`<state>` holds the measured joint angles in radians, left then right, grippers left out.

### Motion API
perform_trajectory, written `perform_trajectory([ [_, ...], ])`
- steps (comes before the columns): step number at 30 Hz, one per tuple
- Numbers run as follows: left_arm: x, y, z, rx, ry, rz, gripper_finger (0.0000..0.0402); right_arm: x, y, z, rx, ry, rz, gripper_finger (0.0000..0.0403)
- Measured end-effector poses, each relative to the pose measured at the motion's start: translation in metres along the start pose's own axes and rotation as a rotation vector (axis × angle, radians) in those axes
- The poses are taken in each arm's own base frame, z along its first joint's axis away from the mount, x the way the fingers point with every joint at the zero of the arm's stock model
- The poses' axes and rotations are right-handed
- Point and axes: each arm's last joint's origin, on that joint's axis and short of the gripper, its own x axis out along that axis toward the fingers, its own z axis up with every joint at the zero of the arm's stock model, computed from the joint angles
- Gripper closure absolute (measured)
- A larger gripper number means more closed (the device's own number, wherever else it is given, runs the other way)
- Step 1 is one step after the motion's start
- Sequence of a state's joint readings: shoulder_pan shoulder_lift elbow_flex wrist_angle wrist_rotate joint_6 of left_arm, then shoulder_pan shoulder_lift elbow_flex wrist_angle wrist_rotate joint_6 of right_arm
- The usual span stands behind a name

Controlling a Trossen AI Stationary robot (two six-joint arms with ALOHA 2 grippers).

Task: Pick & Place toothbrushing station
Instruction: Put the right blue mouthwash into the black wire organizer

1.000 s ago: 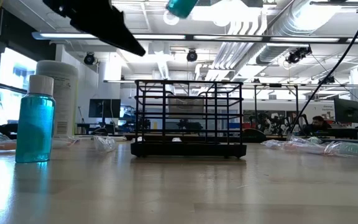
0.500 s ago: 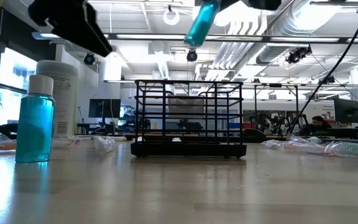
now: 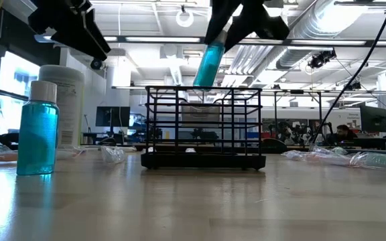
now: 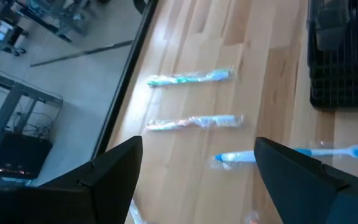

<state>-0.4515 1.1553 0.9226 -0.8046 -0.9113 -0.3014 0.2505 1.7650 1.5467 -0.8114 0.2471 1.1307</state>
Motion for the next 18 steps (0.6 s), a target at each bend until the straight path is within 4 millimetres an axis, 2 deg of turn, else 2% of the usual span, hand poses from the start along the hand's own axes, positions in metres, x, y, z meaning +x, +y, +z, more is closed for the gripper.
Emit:
perform_trajectory([
  [16, 0.0, 0.001, 0.0, 0.006, -0.003, 0.023, 0.0098, 0.005, -0.007, -0.002, -0.014, 0.011, -0.082, 0.0316],
  [18, 0.0, 0.001, 0.0, 0.004, -0.003, 0.023, 0.0098, 0.012, -0.006, -0.003, -0.017, 0.023, -0.091, 0.0316],
])
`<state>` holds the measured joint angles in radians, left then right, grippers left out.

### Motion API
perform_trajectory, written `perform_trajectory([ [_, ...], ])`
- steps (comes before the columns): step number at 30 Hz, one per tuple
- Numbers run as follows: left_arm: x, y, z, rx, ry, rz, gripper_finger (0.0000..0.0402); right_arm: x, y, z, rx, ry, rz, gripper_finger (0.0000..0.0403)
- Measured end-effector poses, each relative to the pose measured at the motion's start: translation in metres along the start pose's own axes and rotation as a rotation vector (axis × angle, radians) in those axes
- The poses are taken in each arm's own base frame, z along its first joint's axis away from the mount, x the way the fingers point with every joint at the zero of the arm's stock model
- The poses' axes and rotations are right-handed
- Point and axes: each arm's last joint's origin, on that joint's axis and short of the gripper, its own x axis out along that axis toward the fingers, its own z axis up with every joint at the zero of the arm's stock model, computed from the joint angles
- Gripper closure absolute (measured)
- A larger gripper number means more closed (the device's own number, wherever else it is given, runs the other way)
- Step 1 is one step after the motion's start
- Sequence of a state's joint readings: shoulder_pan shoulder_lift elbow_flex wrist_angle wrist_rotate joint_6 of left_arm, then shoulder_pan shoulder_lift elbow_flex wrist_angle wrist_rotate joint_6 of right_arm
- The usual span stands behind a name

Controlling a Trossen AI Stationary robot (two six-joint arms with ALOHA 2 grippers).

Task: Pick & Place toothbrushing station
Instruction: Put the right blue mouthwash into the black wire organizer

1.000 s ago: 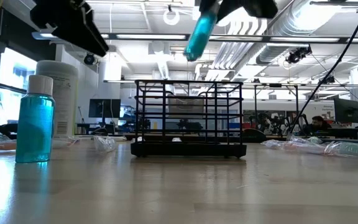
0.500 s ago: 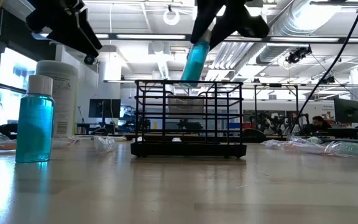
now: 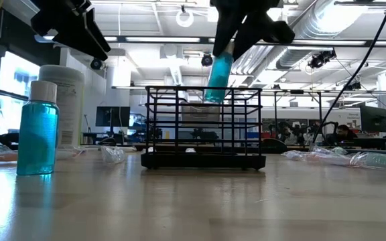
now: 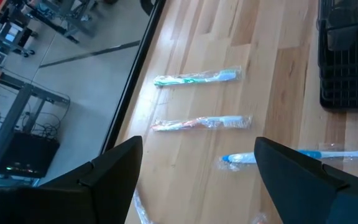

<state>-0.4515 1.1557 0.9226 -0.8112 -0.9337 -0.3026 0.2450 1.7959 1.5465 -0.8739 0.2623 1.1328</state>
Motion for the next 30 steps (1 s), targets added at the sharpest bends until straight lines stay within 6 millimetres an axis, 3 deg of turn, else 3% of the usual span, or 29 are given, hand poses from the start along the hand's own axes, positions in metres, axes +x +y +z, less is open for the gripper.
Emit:
perform_trajectory([
  [7, 0.0, 0.0, 0.0, -0.014, 0.005, -0.003, 0.0098, 0.028, 0.004, -0.006, -0.031, 0.084, -0.01, 0.0316],
  [20, 0.0, 0.0, -0.001, -0.022, 0.007, -0.006, 0.0098, 0.039, 0.0, 0.0, -0.046, 0.122, -0.021, 0.0316],
  [30, 0.0, 0.0, -0.001, -0.023, 0.007, -0.007, 0.0098, 0.063, 0.003, 0.0, -0.142, 0.182, 0.016, 0.0316],
])
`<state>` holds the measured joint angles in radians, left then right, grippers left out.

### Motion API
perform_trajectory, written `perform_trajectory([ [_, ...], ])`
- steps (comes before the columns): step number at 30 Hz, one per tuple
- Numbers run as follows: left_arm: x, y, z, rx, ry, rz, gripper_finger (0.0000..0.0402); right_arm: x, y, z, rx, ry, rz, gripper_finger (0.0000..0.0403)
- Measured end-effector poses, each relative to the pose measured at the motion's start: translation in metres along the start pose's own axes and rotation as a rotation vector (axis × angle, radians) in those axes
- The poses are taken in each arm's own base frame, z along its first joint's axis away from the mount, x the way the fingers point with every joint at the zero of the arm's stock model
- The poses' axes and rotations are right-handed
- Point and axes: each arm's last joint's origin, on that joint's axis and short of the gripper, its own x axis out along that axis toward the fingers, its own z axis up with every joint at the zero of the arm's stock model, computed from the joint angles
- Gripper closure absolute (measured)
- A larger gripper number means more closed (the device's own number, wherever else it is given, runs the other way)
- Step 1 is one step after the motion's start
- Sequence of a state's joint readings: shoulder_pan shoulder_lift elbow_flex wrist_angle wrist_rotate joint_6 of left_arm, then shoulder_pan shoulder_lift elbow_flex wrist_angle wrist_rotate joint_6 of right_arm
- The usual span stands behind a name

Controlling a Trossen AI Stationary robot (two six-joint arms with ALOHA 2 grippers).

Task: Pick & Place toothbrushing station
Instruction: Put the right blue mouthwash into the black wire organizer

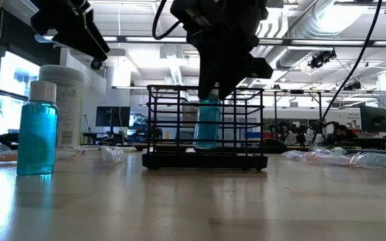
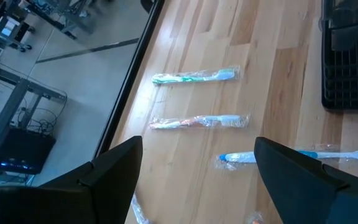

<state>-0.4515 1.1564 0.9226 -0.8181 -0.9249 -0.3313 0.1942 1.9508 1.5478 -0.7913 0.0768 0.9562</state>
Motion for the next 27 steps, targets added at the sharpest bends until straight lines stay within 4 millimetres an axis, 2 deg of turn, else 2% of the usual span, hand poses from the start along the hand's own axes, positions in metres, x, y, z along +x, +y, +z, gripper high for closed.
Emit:
perform_trajectory([
  [13, 0.0, -0.0007, -0.0003, 0.001, 0.009, -0.024, 0.0098, 0.0021, -0.0035, 0.0029, -0.163, 0.032, 0.01, 0.0316],
  [27, 0.0, -0.0007, -0.0003, -0.007, 0.009, -0.024, 0.0098, 0.0029, -0.0069, 0.0069, -0.186, 0.004, -0.021, 0.0316],
])
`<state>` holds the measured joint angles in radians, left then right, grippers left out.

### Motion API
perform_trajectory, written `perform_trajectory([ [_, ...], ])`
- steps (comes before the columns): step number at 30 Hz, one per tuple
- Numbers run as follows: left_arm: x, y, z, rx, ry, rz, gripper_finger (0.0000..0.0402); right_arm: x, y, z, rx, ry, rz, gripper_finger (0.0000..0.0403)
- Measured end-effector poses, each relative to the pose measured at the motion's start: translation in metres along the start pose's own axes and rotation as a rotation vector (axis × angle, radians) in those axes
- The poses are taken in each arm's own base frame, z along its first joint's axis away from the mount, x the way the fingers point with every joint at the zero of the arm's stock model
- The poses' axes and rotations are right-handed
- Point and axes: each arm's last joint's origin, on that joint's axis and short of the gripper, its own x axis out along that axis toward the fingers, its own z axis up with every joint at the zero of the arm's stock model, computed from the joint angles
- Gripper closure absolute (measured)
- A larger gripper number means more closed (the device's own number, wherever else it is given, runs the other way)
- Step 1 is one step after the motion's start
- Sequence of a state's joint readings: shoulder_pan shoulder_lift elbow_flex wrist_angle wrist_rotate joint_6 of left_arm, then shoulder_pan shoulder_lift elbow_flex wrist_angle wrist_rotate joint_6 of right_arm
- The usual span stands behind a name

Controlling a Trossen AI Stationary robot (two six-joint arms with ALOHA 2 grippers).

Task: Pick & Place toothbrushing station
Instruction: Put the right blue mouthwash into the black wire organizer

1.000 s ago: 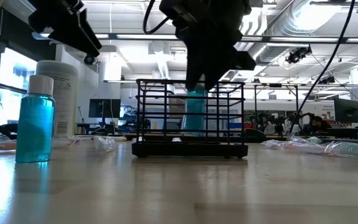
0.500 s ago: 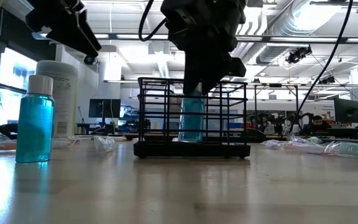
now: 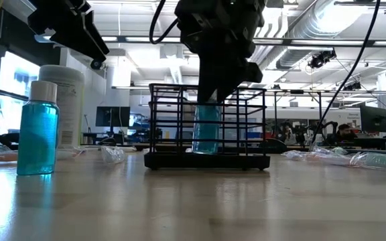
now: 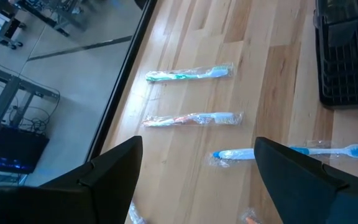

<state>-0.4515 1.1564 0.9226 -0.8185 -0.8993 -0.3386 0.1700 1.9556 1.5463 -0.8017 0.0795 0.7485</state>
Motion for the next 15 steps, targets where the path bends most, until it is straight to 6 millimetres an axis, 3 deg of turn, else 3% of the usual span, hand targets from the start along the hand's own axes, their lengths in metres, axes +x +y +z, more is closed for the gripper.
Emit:
perform_trajectory([
  [5, 0.0, 0.0, 0.0, 0.0, 0.0, 0.0, 0.0098, 0.006, -0.001, 0.001, -0.021, 0.006, -0.011, 0.0316],
  [10, 0.0, 0.0, 0.0, 0.001, 0.001, 0.0, 0.0098, 0.027, -0.002, 0.001, -0.036, 0.072, 0.011, 0.0316],
  [15, 0.0, 0.0, 0.0, 0.0, 0.003, 0.0, 0.0098, 0.028, -0.001, 0.003, -0.033, 0.057, 0.027, 0.0316],
])
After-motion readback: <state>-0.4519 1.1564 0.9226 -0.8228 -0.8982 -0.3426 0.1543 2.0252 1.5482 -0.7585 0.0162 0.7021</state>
